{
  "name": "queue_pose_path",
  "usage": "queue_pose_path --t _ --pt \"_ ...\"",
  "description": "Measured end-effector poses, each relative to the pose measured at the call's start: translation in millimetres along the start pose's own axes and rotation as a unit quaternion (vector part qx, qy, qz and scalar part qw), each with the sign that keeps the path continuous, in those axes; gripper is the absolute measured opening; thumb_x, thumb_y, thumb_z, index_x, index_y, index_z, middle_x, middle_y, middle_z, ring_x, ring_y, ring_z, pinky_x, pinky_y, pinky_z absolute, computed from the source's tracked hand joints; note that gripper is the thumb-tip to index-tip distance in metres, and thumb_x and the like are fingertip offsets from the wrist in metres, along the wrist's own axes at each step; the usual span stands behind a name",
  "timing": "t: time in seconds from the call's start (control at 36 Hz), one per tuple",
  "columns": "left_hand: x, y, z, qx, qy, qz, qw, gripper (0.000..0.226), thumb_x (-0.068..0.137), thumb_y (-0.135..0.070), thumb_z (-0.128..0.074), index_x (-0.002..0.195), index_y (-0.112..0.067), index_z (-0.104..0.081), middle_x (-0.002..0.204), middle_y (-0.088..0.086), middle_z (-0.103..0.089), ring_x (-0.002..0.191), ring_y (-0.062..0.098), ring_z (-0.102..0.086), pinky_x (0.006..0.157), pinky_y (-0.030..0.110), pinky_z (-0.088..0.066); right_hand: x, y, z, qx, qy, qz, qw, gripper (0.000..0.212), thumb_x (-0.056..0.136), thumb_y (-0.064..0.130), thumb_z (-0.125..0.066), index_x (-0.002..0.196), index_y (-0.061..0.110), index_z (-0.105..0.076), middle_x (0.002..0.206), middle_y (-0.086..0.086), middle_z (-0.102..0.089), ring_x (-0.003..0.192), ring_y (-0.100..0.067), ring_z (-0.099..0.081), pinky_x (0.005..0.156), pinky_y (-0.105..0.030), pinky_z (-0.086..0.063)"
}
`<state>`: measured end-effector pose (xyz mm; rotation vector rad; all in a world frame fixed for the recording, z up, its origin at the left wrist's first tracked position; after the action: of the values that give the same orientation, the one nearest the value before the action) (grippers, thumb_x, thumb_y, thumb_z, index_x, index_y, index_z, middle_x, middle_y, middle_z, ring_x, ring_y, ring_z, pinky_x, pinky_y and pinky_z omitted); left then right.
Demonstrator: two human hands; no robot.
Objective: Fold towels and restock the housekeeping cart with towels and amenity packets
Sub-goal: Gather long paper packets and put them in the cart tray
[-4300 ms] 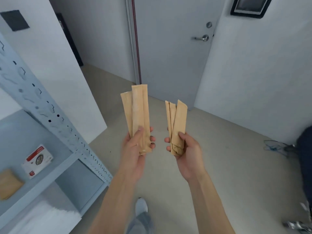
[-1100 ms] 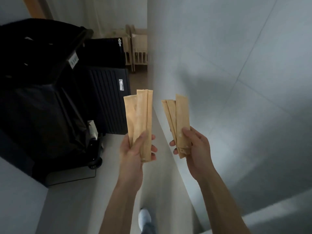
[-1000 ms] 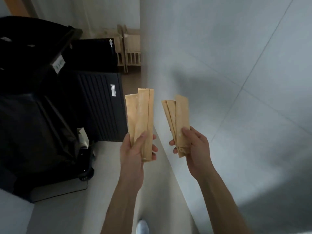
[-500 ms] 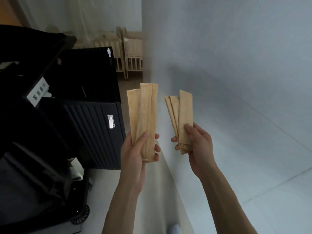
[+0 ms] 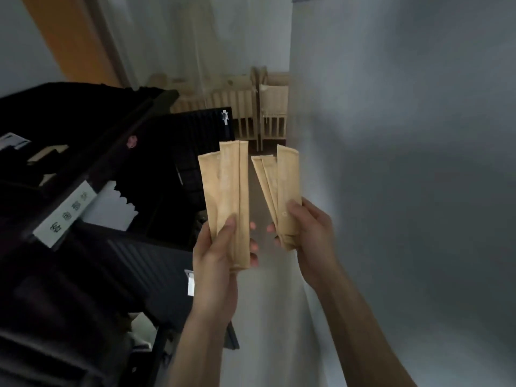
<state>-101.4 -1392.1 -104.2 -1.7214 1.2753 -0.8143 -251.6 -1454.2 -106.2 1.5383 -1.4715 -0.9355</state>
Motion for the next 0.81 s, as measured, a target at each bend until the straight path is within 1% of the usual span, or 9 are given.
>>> queue_pose_path --t 0.11,0.22,0.36,0.42,0.5,0.56,0.64,0.72,0.81 --pt "39 1 -3 0.004 -0.024 -0.008 1.000 0.025 0.099 -0.025 -0.058 0.119 -0.011 -0.065 0.095 0.013 -0.068 0.064 0.019 -0.060 0.052 0.028 -0.049 51 -6 -6 0.010 0.013 -0.024 1.000 0.024 0.100 0.019 -0.054 0.116 0.004 -0.065 0.085 -0.007 -0.072 0.064 -0.022 -0.070 0.049 -0.029 -0.052" --pt "79 -2 7 -0.003 -0.073 -0.016 0.997 0.028 0.101 -0.023 -0.056 0.124 -0.008 -0.062 0.096 0.015 -0.068 0.064 0.020 -0.059 0.051 0.029 -0.049 97 -23 -16 0.015 0.023 -0.052 0.998 0.027 0.099 0.019 -0.055 0.118 0.002 -0.063 0.081 -0.007 -0.072 0.061 -0.022 -0.069 0.046 -0.028 -0.051" --pt "136 0 19 -0.033 -0.126 -0.037 0.991 0.026 0.101 -0.021 -0.056 0.122 -0.005 -0.059 0.095 0.014 -0.068 0.065 0.022 -0.059 0.051 0.031 -0.048 155 -45 -40 0.020 0.043 -0.065 0.997 0.023 0.098 0.018 -0.056 0.111 0.002 -0.065 0.078 -0.006 -0.070 0.060 -0.022 -0.068 0.045 -0.028 -0.049" --pt "159 3 22 -0.053 -0.148 -0.046 0.987 0.027 0.101 -0.020 -0.056 0.123 -0.004 -0.057 0.095 0.015 -0.069 0.064 0.023 -0.060 0.050 0.032 -0.048 179 -53 -56 0.014 0.054 -0.059 0.997 0.022 0.098 0.018 -0.055 0.108 0.002 -0.065 0.078 -0.009 -0.068 0.061 -0.023 -0.067 0.047 -0.029 -0.049" --pt "194 3 24 -0.077 -0.157 -0.055 0.983 0.027 0.101 -0.020 -0.054 0.121 -0.002 -0.057 0.091 0.019 -0.070 0.062 0.023 -0.061 0.050 0.032 -0.049 213 -59 -88 0.021 0.087 -0.062 0.994 0.032 0.097 0.021 -0.055 0.114 -0.006 -0.060 0.084 -0.028 -0.063 0.058 -0.029 -0.060 0.053 -0.034 -0.047" --pt "215 -2 32 -0.087 -0.173 -0.061 0.979 0.027 0.102 -0.020 -0.054 0.122 -0.002 -0.057 0.091 0.022 -0.070 0.062 0.024 -0.062 0.050 0.032 -0.049 236 -62 -112 0.021 0.111 -0.074 0.991 0.036 0.098 0.021 -0.054 0.117 -0.009 -0.058 0.080 -0.030 -0.063 0.050 -0.028 -0.056 0.048 -0.032 -0.046" --pt "242 -17 52 -0.094 -0.199 -0.082 0.972 0.025 0.102 -0.021 -0.054 0.121 -0.006 -0.059 0.090 0.017 -0.071 0.063 0.023 -0.063 0.051 0.032 -0.050 267 -65 -144 0.016 0.138 -0.082 0.987 0.034 0.098 0.022 -0.052 0.119 -0.005 -0.060 0.071 -0.016 -0.067 0.054 -0.023 -0.063 0.046 -0.029 -0.049" --pt "263 -33 75 -0.084 -0.235 -0.102 0.963 0.023 0.102 -0.021 -0.055 0.120 -0.008 -0.060 0.093 0.013 -0.071 0.062 0.022 -0.062 0.051 0.032 -0.050 290 -77 -172 0.010 0.154 -0.089 0.984 0.030 0.096 0.022 -0.055 0.118 0.003 -0.062 0.074 -0.006 -0.069 0.059 -0.016 -0.066 0.048 -0.026 -0.049" --pt "275 -45 98 -0.076 -0.275 -0.118 0.951 0.023 0.101 -0.021 -0.055 0.119 -0.008 -0.060 0.095 0.013 -0.072 0.062 0.022 -0.063 0.053 0.032 -0.051 304 -96 -201 -0.003 0.186 -0.107 0.977 0.016 0.095 0.022 -0.057 0.099 0.018 -0.073 0.076 -0.006 -0.068 0.060 -0.017 -0.066 0.049 -0.028 -0.049"
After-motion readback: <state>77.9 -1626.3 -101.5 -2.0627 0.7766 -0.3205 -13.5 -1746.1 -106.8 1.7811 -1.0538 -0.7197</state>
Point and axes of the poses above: each hand's wrist, its own x-axis towards the middle knuckle, its own z-axis out of the back of the hand, y = z × x, the point moved 7 cm from there along x, towards the middle knuckle
